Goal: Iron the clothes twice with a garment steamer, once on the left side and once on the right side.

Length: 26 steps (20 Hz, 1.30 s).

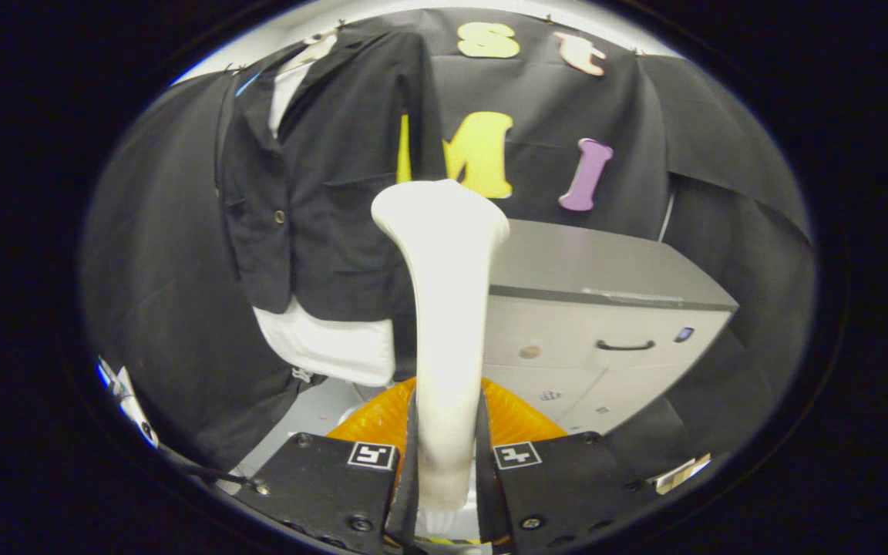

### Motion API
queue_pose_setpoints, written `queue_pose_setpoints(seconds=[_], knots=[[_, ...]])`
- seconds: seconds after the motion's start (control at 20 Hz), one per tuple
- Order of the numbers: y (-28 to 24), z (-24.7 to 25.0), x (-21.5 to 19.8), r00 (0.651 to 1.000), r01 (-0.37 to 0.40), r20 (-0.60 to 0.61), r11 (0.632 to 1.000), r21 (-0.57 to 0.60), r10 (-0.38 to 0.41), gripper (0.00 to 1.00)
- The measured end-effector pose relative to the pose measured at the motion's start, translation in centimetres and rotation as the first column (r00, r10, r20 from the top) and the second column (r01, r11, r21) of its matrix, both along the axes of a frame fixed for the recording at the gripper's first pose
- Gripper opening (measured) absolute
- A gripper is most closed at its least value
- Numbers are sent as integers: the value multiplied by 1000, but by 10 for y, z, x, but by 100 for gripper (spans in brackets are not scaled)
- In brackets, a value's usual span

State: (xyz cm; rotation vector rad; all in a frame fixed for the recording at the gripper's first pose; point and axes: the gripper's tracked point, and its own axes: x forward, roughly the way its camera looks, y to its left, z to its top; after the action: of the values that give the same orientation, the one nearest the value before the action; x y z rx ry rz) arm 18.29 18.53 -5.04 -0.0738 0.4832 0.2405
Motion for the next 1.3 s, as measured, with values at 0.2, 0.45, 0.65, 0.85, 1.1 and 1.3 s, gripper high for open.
queue_pose_setpoints(seconds=[0.2, 0.45, 0.65, 0.85, 1.1, 1.3], knots=[[-80, -8, -17, 999, 52, -6, 998, 25, -52, 33], [-152, -29, -58, 994, 108, -24, 993, 54, -106, 33], [-195, -52, -97, 988, 150, -50, 986, 72, -146, 33], [-223, -74, -127, 977, 203, -86, 974, 96, -195, 33], [-250, -81, -157, 963, 262, -86, 961, 89, -255, 33], [-255, -81, -170, 960, 276, -82, 957, 86, -269, 33]])
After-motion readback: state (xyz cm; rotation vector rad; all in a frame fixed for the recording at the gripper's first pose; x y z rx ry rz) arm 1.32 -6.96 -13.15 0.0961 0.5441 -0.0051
